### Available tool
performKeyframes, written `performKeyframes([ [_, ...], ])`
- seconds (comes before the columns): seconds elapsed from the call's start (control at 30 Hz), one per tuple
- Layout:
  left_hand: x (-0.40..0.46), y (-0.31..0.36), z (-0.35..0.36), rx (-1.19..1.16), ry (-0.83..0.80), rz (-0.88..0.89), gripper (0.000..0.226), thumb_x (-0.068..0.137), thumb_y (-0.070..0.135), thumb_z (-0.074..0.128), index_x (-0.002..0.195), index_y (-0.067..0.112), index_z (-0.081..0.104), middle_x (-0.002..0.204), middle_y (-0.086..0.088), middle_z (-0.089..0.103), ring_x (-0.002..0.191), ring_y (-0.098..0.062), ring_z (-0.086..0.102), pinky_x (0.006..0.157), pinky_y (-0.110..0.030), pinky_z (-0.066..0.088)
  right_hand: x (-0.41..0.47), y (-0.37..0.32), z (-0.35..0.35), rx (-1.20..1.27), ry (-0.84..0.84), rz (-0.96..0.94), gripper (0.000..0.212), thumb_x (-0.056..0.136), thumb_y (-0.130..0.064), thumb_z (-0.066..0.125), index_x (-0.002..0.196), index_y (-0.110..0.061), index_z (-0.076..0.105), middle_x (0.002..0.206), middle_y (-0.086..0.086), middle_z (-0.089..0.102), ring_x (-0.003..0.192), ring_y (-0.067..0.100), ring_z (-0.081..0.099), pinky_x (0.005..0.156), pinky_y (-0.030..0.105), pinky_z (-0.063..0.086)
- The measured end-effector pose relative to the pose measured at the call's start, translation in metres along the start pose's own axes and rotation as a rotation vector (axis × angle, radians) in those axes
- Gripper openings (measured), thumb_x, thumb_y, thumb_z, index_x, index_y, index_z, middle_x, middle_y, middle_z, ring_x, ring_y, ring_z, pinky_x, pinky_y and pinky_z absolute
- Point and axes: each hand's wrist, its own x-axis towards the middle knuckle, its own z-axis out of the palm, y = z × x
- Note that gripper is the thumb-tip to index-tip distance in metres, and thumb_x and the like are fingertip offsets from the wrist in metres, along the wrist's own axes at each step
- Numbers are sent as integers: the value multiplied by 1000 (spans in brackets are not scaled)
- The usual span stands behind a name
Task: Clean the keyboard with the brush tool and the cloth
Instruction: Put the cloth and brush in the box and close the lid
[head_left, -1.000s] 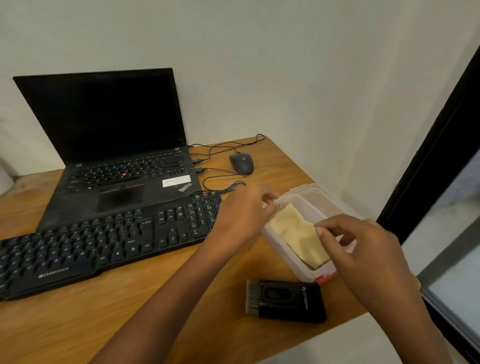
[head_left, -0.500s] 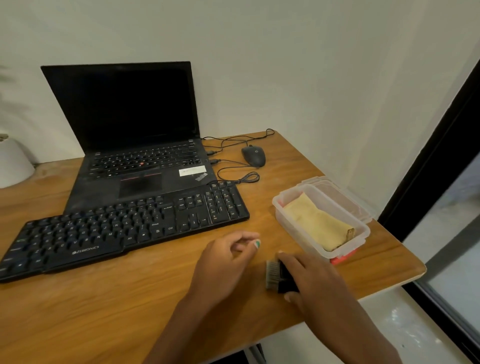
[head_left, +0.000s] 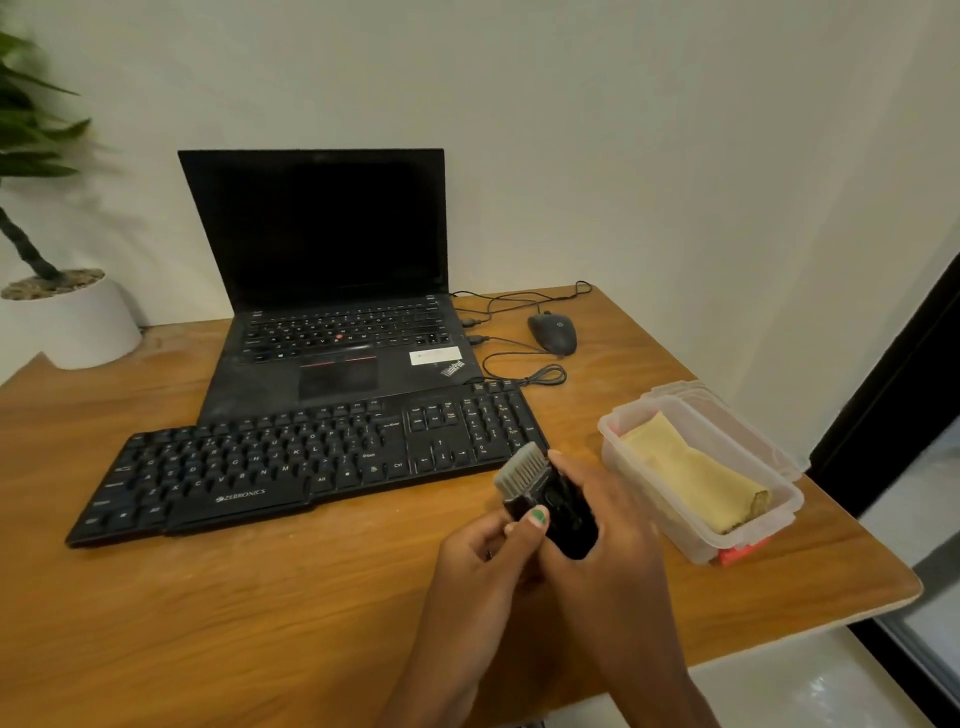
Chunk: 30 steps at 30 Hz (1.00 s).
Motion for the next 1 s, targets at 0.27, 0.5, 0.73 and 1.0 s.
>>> performKeyframes([
  [0.27,-1,14,-22,31,17,94,24,94,27,53,110,17,68,92,-5,76,86,-20,73,83,-42,58,3,-1,-2,449,-260,201,52,74,-47,67,121,-51,44,106,-31,59,100,-11,56,81,22,53],
  [0.5,-4,24,-23,85,-91,149,23,94,19,52,113,15,65,97,1,75,91,-13,71,72,-34,60,6,-2,1,762,-438,508,46,70,-65,59,104,-34,65,101,3,70,97,22,67,80,42,56],
  [0.73,-5,24,-24,120,-129,201,28,92,21,53,119,17,63,102,2,74,96,-12,70,71,-26,57,8,-6,2,827,-416,521,39,71,-60,56,95,-32,69,94,7,72,88,26,69,69,41,57],
  [1.0,-4,25,-27,120,-139,221,31,90,26,51,117,19,64,101,-3,74,93,-17,71,69,-32,59,9,-11,-2,878,-407,454,25,81,-45,55,97,-33,68,92,8,70,86,26,69,63,37,56],
])
